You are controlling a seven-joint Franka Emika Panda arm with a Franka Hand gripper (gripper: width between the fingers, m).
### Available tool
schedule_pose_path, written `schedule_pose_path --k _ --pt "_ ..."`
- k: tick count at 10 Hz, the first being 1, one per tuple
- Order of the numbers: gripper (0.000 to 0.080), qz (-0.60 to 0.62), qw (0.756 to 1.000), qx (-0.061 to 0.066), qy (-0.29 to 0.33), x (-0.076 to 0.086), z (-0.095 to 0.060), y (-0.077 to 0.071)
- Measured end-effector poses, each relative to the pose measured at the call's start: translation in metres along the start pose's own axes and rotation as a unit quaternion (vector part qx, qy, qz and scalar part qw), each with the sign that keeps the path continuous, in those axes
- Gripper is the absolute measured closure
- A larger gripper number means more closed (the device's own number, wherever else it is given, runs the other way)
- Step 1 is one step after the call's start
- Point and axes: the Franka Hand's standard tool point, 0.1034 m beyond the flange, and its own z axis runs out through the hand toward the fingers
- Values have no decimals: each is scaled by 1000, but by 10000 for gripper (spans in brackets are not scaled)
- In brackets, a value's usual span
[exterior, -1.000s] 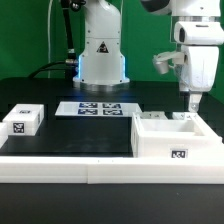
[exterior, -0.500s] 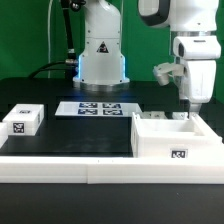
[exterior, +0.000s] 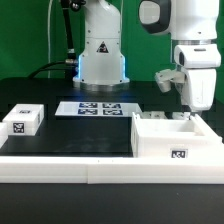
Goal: Assemble cabinet
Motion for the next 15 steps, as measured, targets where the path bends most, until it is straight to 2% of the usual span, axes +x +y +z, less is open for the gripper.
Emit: schedule_pose_path --k 1,2,3,4,5,10,11,12,13,15 --pt "377 0 1000 0 0 0 0 0" --pt "377 0 1000 0 0 0 0 0" --pt "583 1 1000 1 0 -1 1 0" --pt "583 1 1000 1 0 -1 1 -1" --pt "715 1 1000 1 0 -1 1 -1" --pt "731 2 1000 2 -2 -3 0 0" --pt "731 3 1000 0 -9 -6 -11 4" --pt "731 2 1000 -8 -13 -8 -26 7" --pt "731 -1 1000 -9 -21 -13 -37 10" --pt "731 -5 999 -15 -29 -32 -55 23"
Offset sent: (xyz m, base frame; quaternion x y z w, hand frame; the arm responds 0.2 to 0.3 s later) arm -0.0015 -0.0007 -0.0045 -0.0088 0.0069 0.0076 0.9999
